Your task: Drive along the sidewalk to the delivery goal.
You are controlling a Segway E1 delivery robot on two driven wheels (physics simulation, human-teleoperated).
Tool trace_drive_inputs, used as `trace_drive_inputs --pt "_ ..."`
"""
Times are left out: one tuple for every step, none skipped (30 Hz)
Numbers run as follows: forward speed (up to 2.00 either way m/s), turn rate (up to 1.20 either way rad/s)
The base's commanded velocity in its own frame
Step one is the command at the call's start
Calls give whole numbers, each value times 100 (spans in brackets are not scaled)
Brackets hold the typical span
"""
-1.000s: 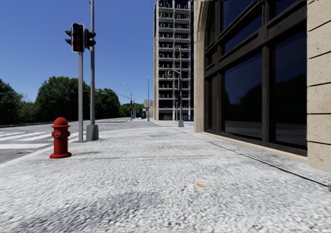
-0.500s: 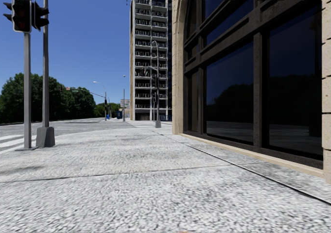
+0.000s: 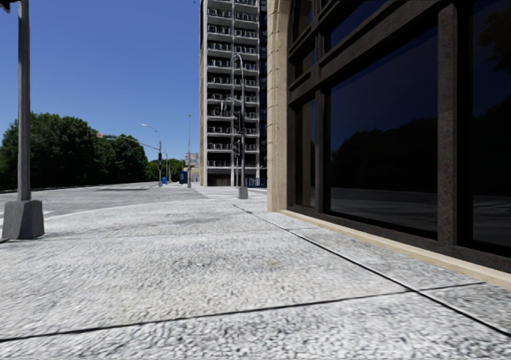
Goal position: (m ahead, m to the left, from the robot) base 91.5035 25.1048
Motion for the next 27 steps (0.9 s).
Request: trace_drive_inputs --pt "200 0" --pt "200 0" --pt "200 0" --pt "200 0" --pt "200 0" --pt "200 0" --pt "200 0" --pt "200 0" --pt "200 0" --pt "200 0" --pt "200 0" --pt "200 0" --pt "200 6" --pt "200 38" --pt "200 38" --pt "200 51" --pt "200 54" --pt "200 54" --pt "200 55" --pt "200 55" --pt "200 51" --pt "200 51" --pt "200 49" --pt "200 46" --pt "200 44" --pt "200 44" --pt "200 37"
